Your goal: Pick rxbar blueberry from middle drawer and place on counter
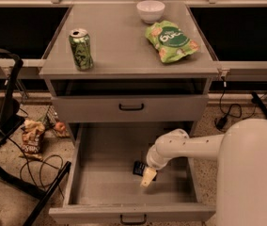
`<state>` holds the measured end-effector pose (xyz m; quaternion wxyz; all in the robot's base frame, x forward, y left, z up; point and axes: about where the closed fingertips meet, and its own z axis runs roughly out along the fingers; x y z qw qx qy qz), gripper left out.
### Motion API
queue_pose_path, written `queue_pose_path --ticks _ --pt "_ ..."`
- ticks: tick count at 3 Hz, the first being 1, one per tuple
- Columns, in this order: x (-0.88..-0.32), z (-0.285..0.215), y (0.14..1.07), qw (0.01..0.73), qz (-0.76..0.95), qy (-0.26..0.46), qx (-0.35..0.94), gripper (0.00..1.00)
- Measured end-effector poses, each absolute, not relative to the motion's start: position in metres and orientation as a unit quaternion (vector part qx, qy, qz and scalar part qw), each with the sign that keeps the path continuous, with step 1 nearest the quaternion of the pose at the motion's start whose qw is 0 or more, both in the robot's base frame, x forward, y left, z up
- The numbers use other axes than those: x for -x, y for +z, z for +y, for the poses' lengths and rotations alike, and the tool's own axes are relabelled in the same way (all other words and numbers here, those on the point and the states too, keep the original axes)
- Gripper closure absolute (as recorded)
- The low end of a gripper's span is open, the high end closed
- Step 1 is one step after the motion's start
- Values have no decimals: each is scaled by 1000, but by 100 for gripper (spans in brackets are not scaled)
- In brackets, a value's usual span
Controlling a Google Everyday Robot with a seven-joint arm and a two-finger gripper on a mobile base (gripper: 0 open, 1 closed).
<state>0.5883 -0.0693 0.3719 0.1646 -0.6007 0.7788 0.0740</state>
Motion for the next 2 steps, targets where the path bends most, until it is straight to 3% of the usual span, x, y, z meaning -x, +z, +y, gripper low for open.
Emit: queue_pose_path --ticks 1,2 --pt "-584 -68 354 166 780 76 599 2" --pt "-578 -66 342 165 781 80 597 26"
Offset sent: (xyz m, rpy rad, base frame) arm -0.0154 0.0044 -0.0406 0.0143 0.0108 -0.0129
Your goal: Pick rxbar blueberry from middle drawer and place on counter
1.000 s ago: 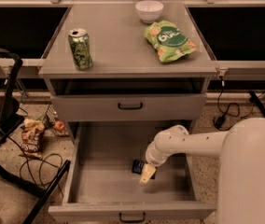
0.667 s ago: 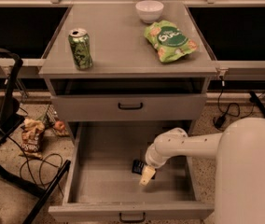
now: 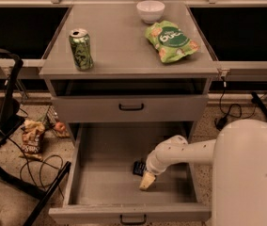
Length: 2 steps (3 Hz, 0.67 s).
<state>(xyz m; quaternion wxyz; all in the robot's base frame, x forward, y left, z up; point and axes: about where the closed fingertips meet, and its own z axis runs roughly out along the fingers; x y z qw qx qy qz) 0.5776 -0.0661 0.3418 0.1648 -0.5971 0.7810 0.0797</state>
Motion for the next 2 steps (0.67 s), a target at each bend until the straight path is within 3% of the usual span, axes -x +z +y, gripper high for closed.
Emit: queue_pose_path --ticks 1,2 --pt "-578 -66 347 165 781 79 597 48" --pt "-578 -66 349 165 781 79 597 79"
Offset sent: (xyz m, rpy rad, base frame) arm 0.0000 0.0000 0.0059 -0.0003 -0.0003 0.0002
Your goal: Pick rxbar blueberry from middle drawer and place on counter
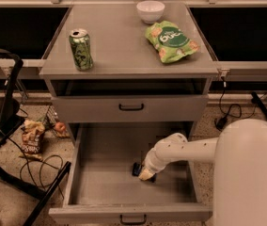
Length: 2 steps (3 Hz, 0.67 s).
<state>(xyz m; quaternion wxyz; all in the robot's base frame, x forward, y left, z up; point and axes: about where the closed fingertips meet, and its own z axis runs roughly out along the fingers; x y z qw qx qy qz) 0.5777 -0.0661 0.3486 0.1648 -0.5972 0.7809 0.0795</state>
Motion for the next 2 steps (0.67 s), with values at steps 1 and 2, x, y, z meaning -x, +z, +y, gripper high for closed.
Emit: queue_pose_path --ticks 1,2 --pt "-578 -66 349 165 781 79 597 100" --pt "-578 -66 359 165 781 79 597 100"
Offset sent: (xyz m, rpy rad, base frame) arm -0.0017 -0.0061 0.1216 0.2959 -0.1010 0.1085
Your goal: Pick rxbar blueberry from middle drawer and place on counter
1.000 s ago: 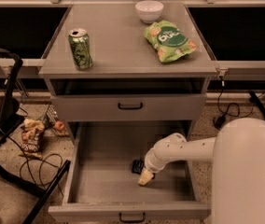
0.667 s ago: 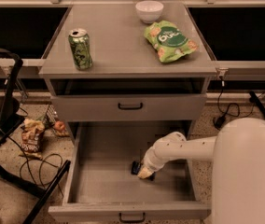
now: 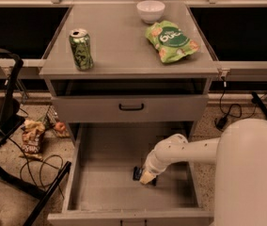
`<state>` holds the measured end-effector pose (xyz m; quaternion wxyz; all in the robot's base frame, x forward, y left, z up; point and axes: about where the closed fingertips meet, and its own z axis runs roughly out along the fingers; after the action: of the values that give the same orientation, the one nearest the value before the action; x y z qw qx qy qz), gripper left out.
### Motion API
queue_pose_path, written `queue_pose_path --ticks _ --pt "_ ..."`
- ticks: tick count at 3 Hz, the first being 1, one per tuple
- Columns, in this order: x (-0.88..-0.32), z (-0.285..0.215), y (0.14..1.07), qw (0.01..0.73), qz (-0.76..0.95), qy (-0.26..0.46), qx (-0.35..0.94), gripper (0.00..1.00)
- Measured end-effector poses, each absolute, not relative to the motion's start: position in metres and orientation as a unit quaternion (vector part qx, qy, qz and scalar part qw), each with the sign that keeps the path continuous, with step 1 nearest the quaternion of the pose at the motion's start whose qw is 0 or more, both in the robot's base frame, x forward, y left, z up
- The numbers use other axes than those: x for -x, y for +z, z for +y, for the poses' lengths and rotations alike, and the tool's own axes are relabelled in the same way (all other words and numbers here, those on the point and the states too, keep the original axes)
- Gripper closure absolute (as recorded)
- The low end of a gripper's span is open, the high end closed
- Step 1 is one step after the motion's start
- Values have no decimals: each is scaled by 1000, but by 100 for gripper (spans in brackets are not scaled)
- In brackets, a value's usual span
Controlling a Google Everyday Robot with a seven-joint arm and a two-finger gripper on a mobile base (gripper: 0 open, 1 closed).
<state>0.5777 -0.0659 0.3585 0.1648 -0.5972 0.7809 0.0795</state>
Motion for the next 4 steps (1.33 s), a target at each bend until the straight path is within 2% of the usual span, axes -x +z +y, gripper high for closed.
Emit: queue_pose_path --ticks 1,2,3,4 --pt "-578 -65 359 165 781 79 597 100" --pt "-581 -76 406 174 773 78 606 100" --pt "-617 -120 609 256 757 58 599 100" --pt "-631 -152 733 288 733 37 616 100"
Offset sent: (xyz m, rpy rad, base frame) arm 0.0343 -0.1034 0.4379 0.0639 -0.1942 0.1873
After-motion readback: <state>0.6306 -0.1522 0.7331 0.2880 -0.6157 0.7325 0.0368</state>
